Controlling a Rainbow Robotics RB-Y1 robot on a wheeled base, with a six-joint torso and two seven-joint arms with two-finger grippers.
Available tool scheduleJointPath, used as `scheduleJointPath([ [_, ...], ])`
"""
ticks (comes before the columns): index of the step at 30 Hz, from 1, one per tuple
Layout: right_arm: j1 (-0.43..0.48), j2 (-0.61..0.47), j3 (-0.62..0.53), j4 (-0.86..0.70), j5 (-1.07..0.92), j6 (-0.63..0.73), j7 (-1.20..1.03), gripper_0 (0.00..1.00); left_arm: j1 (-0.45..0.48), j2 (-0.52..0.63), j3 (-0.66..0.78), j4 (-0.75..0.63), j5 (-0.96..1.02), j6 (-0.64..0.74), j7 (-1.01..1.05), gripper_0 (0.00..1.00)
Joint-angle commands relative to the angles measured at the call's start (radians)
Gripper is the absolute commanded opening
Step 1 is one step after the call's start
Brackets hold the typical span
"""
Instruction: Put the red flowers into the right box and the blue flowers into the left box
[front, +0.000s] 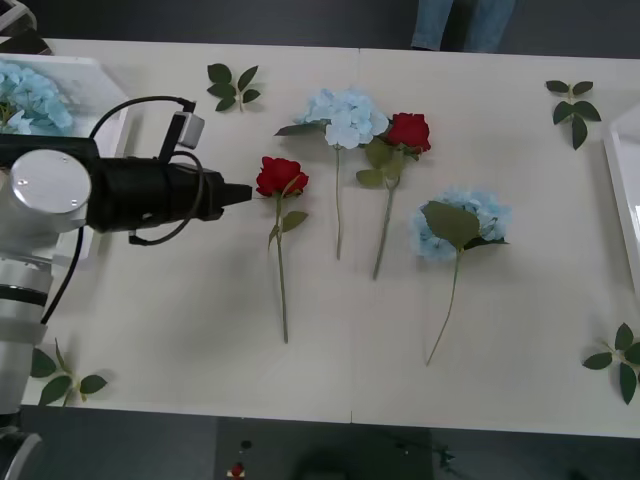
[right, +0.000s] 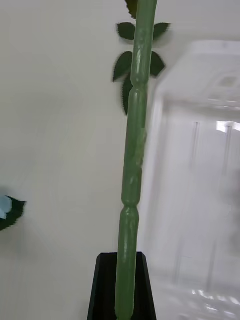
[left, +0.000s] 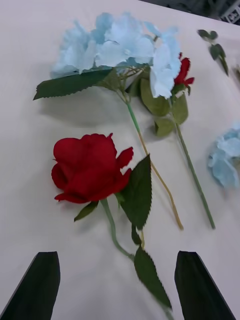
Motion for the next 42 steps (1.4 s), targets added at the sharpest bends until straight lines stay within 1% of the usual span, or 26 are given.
scheduleJointPath([
  [1,0.013,-0.041,-0.015,0.048,0.062,-0.008,-0.017,0.00,-0.053,-0.099,-0.017,-0.017,-0.177,-0.033,0.094,0.79],
  [2,0.029,-0.044,-0.015,0.065,0.077,-0.012,-0.014,0.00,-0.062,-0.125,-0.031,-0.017,-0.256,-0.046,0.130,0.92],
  [4,0.059,-0.047,-0.015,0.074,0.077,-0.029,-0.011,0.00,-0.065,-0.150,-0.056,-0.017,-0.335,-0.066,0.178,0.96],
  [9,0.157,-0.052,-0.015,0.068,0.061,-0.101,-0.005,0.00,-0.065,-0.173,-0.148,-0.017,-0.512,-0.094,0.319,0.97],
  [12,0.187,-0.053,-0.015,0.067,0.054,-0.126,-0.005,0.00,-0.065,-0.175,-0.191,-0.017,-0.576,-0.094,0.384,1.00],
  [16,0.209,-0.055,-0.015,0.076,0.059,-0.142,0.000,0.00,-0.063,-0.175,-0.253,-0.016,-0.659,-0.094,0.479,1.00],
  [20,0.209,-0.053,-0.015,0.093,0.073,-0.147,0.009,0.00,-0.063,-0.175,-0.293,-0.016,-0.716,-0.094,0.551,1.00],
  [25,0.210,-0.053,-0.015,0.093,0.071,-0.156,0.016,0.01,-0.063,-0.175,-0.299,0.007,-0.730,-0.097,0.581,1.00],
  [26,0.209,-0.053,-0.015,0.093,0.071,-0.156,0.016,0.08,-0.063,-0.175,-0.299,0.013,-0.733,-0.102,0.580,1.00],
  [28,0.209,-0.053,-0.015,0.094,0.059,-0.156,0.018,0.43,-0.063,-0.175,-0.299,0.040,-0.740,-0.118,0.575,1.00],
  [29,0.209,-0.053,-0.015,0.096,0.058,-0.156,0.020,0.57,-0.063,-0.175,-0.299,0.050,-0.743,-0.129,0.575,1.00],
  [30,0.209,-0.053,-0.015,0.096,0.054,-0.156,0.020,0.65,-0.063,-0.175,-0.299,0.058,-0.745,-0.138,0.575,1.00],
  [31,0.210,-0.053,-0.015,0.097,0.050,-0.158,0.021,0.79,-0.065,-0.175,-0.299,0.076,-0.750,-0.152,0.574,1.00],
  [32,0.209,-0.053,-0.015,0.097,0.047,-0.158,0.024,0.90,-0.065,-0.175,-0.299,0.093,-0.751,-0.168,0.572,1.00],
  [33,0.209,-0.053,-0.015,0.099,0.044,-0.158,0.026,0.98,-0.065,-0.175,-0.299,0.105,-0.754,-0.177,0.571,1.00],
  [34,0.209,-0.055,-0.015,0.099,0.039,-0.158,0.026,1.00,-0.066,-0.175,-0.301,0.118,-0.756,-0.184,0.568,1.00],
  [37,0.210,-0.056,-0.015,0.099,0.028,-0.156,0.032,1.00,-0.066,-0.175,-0.299,0.128,-0.760,-0.192,0.565,1.00],
  [39,0.213,-0.055,-0.015,0.088,0.011,-0.156,0.038,1.00,-0.066,-0.175,-0.299,0.130,-0.763,-0.191,0.562,0.78],
  [40,0.218,-0.055,-0.013,0.078,-0.008,-0.156,0.041,1.00,-0.066,-0.173,-0.299,0.132,-0.765,-0.191,0.562,0.69],
  [41,0.223,-0.055,-0.015,0.068,-0.031,-0.155,0.047,1.00,-0.066,-0.175,-0.299,0.133,-0.766,-0.191,0.560,0.63],
  [42,0.230,-0.055,-0.015,0.050,-0.068,-0.147,0.050,1.00,-0.066,-0.173,-0.299,0.133,-0.768,-0.191,0.560,0.55],
])
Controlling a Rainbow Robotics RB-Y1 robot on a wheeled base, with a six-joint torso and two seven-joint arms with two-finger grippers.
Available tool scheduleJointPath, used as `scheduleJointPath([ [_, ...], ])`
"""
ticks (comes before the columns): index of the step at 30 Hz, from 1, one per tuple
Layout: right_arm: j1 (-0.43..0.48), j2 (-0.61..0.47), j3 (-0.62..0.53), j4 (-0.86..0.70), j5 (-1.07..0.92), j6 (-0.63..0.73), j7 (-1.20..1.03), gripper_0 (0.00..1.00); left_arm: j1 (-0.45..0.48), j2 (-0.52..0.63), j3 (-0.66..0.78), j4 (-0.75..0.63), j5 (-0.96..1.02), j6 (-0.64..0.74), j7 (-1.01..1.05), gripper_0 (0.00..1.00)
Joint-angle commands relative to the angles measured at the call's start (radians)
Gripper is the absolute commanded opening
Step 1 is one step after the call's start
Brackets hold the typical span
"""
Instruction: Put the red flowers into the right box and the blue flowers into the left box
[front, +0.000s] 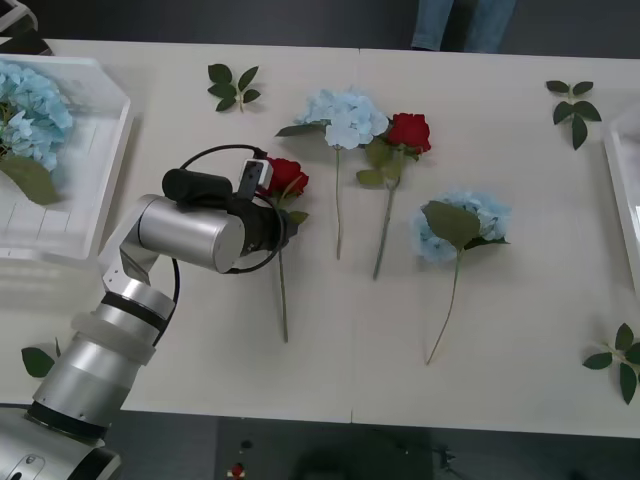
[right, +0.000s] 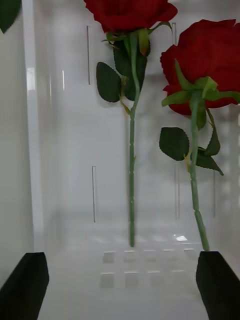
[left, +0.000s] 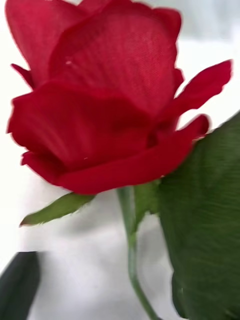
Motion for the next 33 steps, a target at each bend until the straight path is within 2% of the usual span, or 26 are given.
scheduleJointPath([
  [1,0.008,-0.050,-0.015,-0.048,-0.105,0.016,0.048,1.00,-0.020,0.005,0.005,0.001,-0.003,-0.003,0.002,0.49],
  [3,0.017,-0.045,-0.015,-0.083,-0.189,0.037,0.056,1.00,-0.020,0.005,0.004,0.004,-0.006,-0.001,0.000,0.34],
  [6,0.020,-0.028,-0.015,-0.132,-0.373,0.097,0.065,1.00,-0.020,0.005,0.004,0.012,-0.009,-0.001,-0.004,0.01],
  [12,0.015,0.052,-0.015,-0.266,-0.571,0.100,0.080,1.00,-0.018,0.012,0.004,0.014,-0.012,-0.001,-0.014,0.00],
  [21,-0.018,0.214,-0.013,-0.437,-0.438,0.062,0.013,1.00,-0.020,0.019,0.004,0.003,0.010,-0.009,-0.012,0.00],
  [24,-0.037,0.254,-0.013,-0.477,-0.383,0.082,-0.038,1.00,-0.017,0.024,0.013,-0.060,0.022,0.023,-0.003,0.00],
  [27,-0.061,0.300,-0.013,-0.502,-0.347,0.109,-0.035,1.00,-0.015,0.024,0.064,-0.161,0.054,0.120,-0.001,0.00],
  [33,-0.089,0.354,-0.013,-0.508,-0.320,0.206,-0.023,1.00,-0.015,0.027,0.174,-0.273,0.241,0.220,-0.015,0.00],
])
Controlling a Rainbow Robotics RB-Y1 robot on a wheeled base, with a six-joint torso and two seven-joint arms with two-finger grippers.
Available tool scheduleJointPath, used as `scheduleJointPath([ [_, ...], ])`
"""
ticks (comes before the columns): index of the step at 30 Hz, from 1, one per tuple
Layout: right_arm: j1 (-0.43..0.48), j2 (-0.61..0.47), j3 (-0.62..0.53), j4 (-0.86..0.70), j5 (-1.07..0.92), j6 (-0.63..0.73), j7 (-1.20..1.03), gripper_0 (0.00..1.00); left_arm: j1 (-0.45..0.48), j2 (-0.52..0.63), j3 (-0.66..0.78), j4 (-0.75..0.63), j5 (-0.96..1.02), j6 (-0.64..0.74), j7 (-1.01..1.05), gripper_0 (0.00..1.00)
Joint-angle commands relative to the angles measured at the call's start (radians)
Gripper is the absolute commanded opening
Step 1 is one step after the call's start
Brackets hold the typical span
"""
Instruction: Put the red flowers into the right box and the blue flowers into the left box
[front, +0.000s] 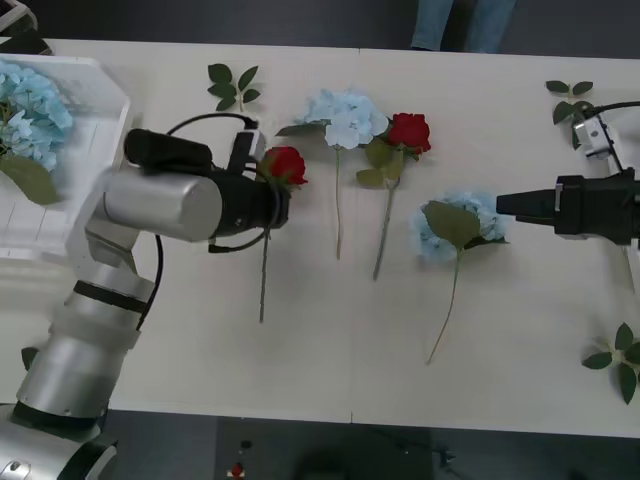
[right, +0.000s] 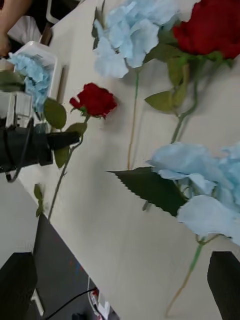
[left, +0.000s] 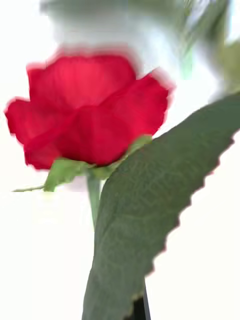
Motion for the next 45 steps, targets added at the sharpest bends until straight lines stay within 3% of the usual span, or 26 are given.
scheduleJointPath([
  [1,-0.023,0.011,-0.010,-0.032,0.040,0.067,0.007,1.00,-0.015,0.023,0.099,-0.067,0.167,0.027,-0.020,0.00],
  [7,-0.030,0.018,0.040,-0.064,-0.007,0.113,0.010,1.00,-0.007,0.030,0.217,-0.067,0.413,0.060,-0.135,0.00],
  [17,-0.055,0.022,0.105,-0.093,-0.181,0.091,0.003,1.00,0.071,0.069,0.242,-0.067,0.400,0.058,-0.339,0.02],
  [18,-0.055,0.022,0.105,-0.093,-0.210,0.098,0.001,1.00,0.075,0.069,0.242,-0.067,0.400,0.049,-0.351,0.37],
  [19,-0.055,0.022,0.105,-0.093,-0.234,0.102,0.000,1.00,0.080,0.069,0.240,-0.067,0.400,0.044,-0.360,0.65],
  [21,-0.055,0.022,0.105,-0.093,-0.291,0.119,-0.002,1.00,0.083,0.069,0.242,-0.067,0.399,0.044,-0.362,1.00],
  [30,-0.050,0.011,0.103,-0.086,-0.402,0.156,-0.002,1.00,0.106,0.069,0.256,-0.067,0.330,0.044,-0.369,1.00],
  [36,-0.047,-0.064,0.106,-0.044,-0.228,0.168,-0.054,1.00,0.131,0.069,0.265,-0.067,0.205,0.044,-0.371,1.00],
  [45,-0.080,-0.067,0.182,-0.056,0.049,0.142,-0.439,1.00,0.152,0.069,0.237,-0.067,0.012,-0.040,-0.374,1.00],
])
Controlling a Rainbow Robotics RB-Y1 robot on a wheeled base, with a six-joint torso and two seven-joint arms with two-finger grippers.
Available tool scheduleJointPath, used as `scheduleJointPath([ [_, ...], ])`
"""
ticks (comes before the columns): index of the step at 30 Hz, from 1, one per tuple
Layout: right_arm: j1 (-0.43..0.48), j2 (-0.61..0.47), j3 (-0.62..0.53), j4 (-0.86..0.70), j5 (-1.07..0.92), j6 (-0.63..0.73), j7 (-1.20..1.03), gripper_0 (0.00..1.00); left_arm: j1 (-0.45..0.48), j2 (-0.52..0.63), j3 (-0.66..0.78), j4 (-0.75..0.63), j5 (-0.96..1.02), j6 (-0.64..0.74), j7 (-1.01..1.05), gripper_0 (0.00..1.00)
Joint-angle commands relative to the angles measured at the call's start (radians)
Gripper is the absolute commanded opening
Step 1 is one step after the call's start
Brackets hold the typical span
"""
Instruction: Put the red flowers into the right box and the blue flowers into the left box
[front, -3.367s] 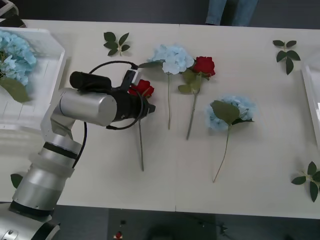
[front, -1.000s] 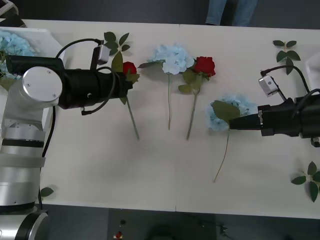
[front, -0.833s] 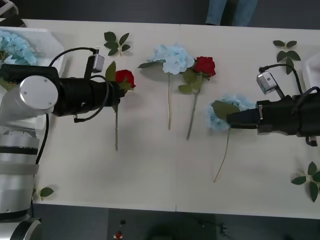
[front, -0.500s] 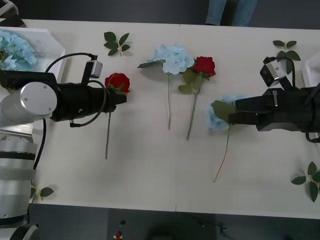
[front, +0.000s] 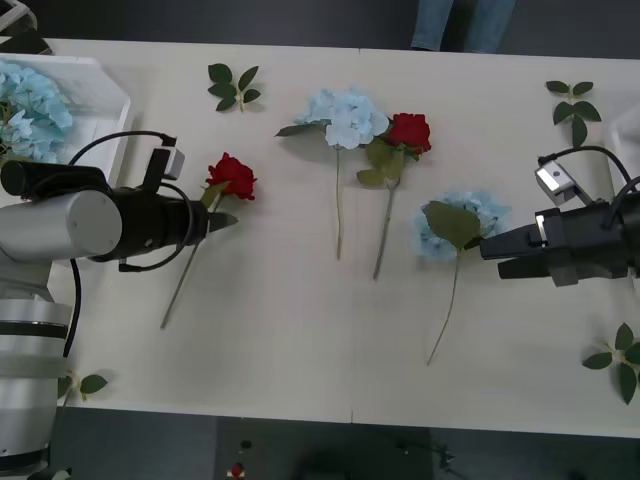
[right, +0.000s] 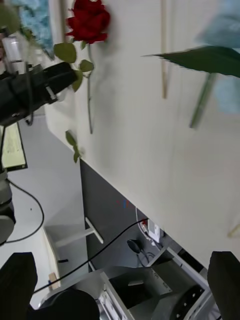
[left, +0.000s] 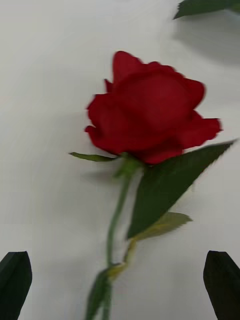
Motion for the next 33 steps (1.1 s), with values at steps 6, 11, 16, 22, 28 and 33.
scheduleJointPath([
  [6,-0.120,0.004,0.212,-0.028,0.218,-0.149,-0.370,1.00,-0.006,0.010,-0.043,-0.025,-0.107,-0.073,-0.011,1.00],
  [11,-0.179,0.053,0.316,-0.028,0.360,-0.275,-0.482,1.00,-0.032,0.010,-0.075,0.011,-0.125,-0.076,-0.001,1.00],
  [16,-0.229,0.092,0.383,-0.012,0.478,-0.349,-0.579,1.00,-0.067,0.010,-0.116,0.090,-0.110,-0.125,0.001,1.00],
  [22,-0.255,0.162,0.414,0.038,0.636,-0.396,-0.676,1.00,-0.114,0.009,-0.170,0.225,-0.114,-0.250,0.010,1.00],
  [28,-0.267,0.187,0.416,0.072,0.722,-0.402,-0.697,1.00,-0.133,0.010,-0.190,0.267,-0.120,-0.283,0.019,0.72],
  [33,-0.275,0.185,0.414,0.093,0.732,-0.410,-0.699,1.00,-0.133,0.009,-0.196,0.265,-0.130,-0.283,0.027,0.14],
])
